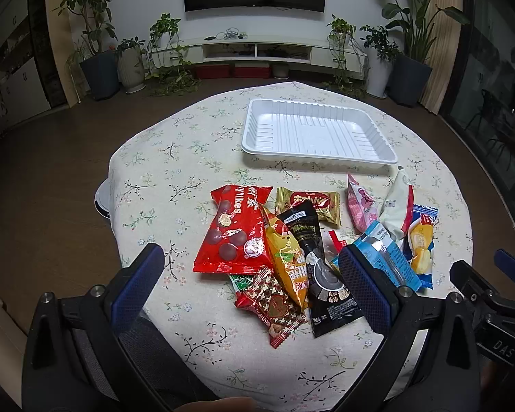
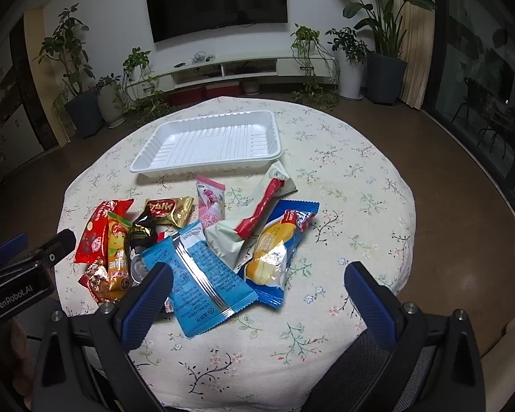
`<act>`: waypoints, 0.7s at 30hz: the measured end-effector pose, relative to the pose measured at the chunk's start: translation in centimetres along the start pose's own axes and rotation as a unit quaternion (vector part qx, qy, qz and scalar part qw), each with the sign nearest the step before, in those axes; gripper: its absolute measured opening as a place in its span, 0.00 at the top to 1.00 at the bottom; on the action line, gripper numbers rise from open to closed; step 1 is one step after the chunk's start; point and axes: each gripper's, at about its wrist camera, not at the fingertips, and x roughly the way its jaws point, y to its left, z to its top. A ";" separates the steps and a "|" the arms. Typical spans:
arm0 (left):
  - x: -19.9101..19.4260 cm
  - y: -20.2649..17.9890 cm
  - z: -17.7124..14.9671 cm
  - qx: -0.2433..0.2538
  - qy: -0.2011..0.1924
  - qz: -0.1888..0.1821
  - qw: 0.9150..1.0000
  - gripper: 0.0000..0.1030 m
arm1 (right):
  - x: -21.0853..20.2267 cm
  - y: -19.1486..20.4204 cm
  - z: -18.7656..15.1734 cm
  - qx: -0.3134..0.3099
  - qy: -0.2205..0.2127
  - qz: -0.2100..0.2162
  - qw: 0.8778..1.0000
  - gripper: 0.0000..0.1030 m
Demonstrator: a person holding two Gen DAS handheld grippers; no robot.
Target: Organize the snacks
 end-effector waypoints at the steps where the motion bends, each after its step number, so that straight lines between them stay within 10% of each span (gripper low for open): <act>1: 0.1 0.0 0.0 0.000 -0.001 0.001 1.000 0.00 | 0.1 0.0 0.0 0.000 0.002 -0.001 1.000 0.01; 21: 0.2 0.0 -0.2 0.004 0.000 0.003 1.000 0.00 | 0.6 -0.3 -0.1 -0.001 0.018 -0.017 1.000 0.01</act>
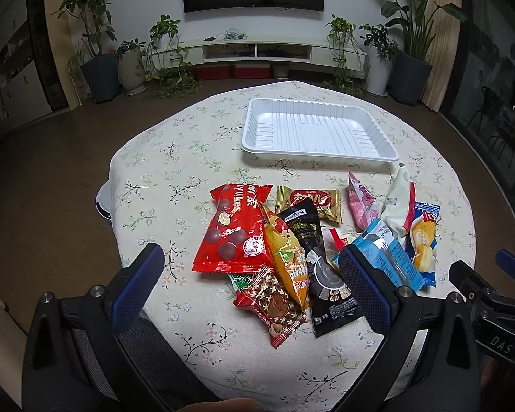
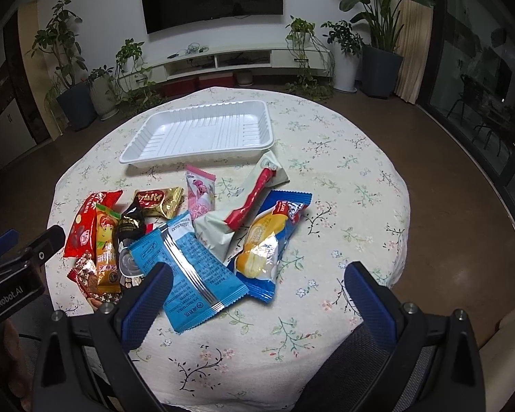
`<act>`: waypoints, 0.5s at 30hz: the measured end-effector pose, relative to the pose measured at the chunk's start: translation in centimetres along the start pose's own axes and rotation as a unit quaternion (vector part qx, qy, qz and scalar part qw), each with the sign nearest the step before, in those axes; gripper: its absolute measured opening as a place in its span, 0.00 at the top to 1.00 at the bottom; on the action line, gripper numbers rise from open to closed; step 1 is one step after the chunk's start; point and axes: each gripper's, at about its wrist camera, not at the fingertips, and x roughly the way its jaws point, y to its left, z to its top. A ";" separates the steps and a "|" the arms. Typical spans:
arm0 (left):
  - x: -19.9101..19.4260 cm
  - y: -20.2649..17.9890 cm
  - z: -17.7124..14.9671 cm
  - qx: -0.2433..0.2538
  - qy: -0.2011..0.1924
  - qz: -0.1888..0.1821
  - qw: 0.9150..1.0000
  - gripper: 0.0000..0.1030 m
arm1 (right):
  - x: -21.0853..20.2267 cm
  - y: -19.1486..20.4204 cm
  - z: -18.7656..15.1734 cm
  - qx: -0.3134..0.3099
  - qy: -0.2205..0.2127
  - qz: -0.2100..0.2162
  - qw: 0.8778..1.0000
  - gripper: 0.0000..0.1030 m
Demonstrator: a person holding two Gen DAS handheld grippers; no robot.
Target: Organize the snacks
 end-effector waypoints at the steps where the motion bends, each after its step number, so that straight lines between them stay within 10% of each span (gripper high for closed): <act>1: 0.0 0.0 0.0 0.000 0.000 0.000 1.000 0.00 | 0.0 0.0 0.0 0.000 0.000 0.000 1.000 0.01; 15: 0.0 -0.1 0.0 0.001 0.000 0.000 1.000 0.00 | 0.0 0.1 0.0 -0.001 0.001 -0.001 1.000 0.01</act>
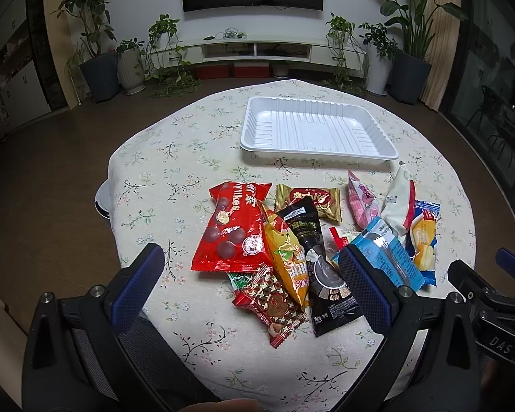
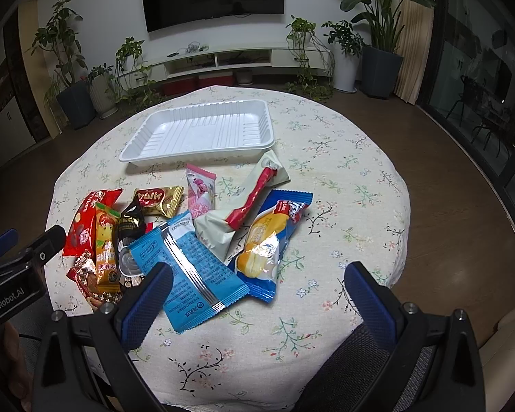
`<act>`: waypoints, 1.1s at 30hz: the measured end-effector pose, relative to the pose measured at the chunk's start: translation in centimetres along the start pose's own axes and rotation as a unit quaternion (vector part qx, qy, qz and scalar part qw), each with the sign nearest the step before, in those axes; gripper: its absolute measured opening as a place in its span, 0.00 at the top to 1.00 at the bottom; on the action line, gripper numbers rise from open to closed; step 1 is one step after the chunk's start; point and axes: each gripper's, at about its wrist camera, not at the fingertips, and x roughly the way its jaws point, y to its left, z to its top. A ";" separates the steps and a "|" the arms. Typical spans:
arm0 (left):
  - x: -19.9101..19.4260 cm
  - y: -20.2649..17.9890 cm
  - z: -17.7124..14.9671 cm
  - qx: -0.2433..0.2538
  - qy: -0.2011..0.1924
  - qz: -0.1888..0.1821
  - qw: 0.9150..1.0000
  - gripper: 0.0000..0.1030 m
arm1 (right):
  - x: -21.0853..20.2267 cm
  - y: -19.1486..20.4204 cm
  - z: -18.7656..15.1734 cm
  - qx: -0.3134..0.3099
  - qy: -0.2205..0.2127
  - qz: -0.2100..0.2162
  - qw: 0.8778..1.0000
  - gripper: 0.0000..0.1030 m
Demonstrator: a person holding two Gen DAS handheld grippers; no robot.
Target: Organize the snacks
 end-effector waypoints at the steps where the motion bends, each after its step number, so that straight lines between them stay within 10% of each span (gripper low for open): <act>1: 0.0 0.0 0.0 0.000 0.000 0.000 1.000 0.00 | 0.0 0.0 0.0 0.000 0.000 0.000 1.000 0.01; 33: 0.8 -0.2 -0.9 0.005 0.009 0.001 1.000 0.00 | 0.3 0.2 -0.3 -0.001 0.003 0.000 1.000 0.01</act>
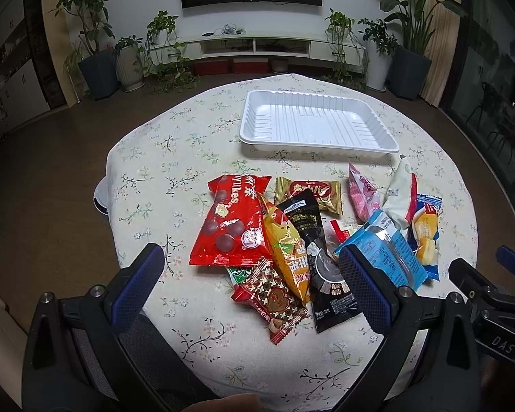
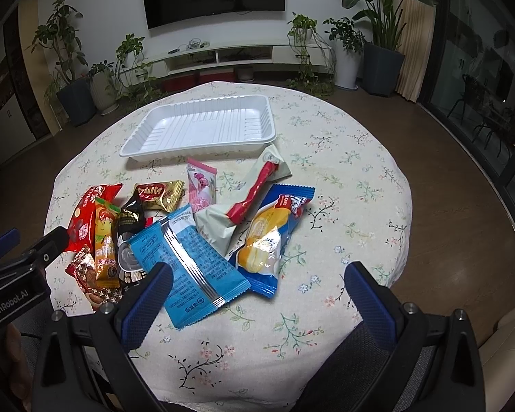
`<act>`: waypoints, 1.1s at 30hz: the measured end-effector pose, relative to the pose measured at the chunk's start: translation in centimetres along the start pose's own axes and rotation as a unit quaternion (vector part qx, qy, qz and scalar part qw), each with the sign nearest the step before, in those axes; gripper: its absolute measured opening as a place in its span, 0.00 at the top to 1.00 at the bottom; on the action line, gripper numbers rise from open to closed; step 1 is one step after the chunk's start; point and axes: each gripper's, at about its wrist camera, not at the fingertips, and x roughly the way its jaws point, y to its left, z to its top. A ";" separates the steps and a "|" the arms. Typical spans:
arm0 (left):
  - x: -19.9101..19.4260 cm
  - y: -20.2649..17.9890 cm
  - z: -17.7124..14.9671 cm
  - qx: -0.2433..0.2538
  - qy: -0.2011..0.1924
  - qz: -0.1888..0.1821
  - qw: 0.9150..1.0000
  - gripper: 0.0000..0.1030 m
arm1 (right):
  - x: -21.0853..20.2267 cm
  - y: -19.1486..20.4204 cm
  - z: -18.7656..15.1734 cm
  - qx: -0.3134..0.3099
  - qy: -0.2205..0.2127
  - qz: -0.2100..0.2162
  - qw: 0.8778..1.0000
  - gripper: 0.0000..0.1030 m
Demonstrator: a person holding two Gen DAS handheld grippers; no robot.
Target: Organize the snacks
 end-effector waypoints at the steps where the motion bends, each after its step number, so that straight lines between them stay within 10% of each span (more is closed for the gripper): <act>1: 0.0 0.0 0.1 0.000 0.001 0.000 1.000 0.00 | 0.0 0.0 -0.1 0.000 0.000 0.000 1.000 0.01; 22: 2.5 4.8 -4.9 -0.028 0.056 -0.088 0.994 0.00 | -1.1 -2.0 0.1 0.034 -0.033 0.074 0.996 0.01; 33: 5.9 6.6 2.3 -0.010 0.069 -0.094 0.993 0.00 | -0.2 -1.9 -0.1 0.054 -0.009 0.187 0.981 0.11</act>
